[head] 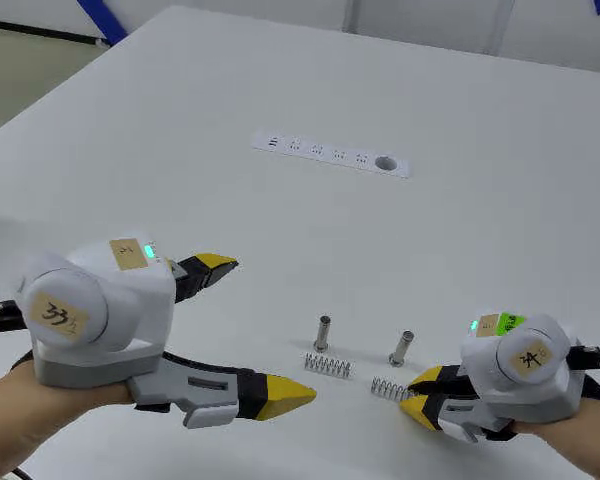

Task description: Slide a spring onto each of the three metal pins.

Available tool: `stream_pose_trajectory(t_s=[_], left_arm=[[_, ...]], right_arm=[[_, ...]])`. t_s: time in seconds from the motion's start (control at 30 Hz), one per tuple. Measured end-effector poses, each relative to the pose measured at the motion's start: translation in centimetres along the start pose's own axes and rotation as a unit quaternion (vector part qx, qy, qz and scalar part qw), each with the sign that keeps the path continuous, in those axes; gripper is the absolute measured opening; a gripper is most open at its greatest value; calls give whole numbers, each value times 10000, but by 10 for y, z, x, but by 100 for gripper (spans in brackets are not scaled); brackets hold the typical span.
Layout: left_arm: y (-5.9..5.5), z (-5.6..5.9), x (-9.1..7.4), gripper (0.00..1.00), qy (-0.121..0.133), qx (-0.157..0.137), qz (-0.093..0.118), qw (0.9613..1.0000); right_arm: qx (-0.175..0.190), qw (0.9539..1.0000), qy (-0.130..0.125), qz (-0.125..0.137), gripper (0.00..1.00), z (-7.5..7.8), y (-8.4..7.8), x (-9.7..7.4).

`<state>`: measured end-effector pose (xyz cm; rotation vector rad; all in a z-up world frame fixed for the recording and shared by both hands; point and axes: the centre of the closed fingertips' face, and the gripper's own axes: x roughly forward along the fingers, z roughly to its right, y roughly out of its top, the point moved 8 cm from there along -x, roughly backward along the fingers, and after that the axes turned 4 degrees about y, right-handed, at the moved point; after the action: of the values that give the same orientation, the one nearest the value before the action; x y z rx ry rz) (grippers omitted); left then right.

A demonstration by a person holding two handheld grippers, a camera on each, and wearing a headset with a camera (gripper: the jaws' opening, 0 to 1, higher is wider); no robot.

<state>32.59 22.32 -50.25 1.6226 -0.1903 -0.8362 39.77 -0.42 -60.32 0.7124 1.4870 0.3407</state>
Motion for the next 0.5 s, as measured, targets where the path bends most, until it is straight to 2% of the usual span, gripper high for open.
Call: stream_pose_trajectory(t_s=[0.1, 0.17, 0.27, 0.37, 0.5], left_arm=[[2, 1, 1, 95, -35, 30, 7, 10000], [3, 3, 1, 94, -60, 74, -8, 10000], [5, 5, 2, 93, -102, 126, -26, 9999], [5, 9, 2, 88, -209, 145, -53, 9997], [4, 14, 5, 88, -266, 185, -88, 9994]], right_arm=[[-42, 10000, -14, -10, 12, -2, 0, 0], [166, 9998, 44, 43, 11, -4, 0, 0], [115, 9999, 41, 60, 11, -6, 0, -3], [133, 9997, 59, 182, 11, -8, 6, -12], [-28, 9995, 44, 296, 11, -11, 13, -26]])
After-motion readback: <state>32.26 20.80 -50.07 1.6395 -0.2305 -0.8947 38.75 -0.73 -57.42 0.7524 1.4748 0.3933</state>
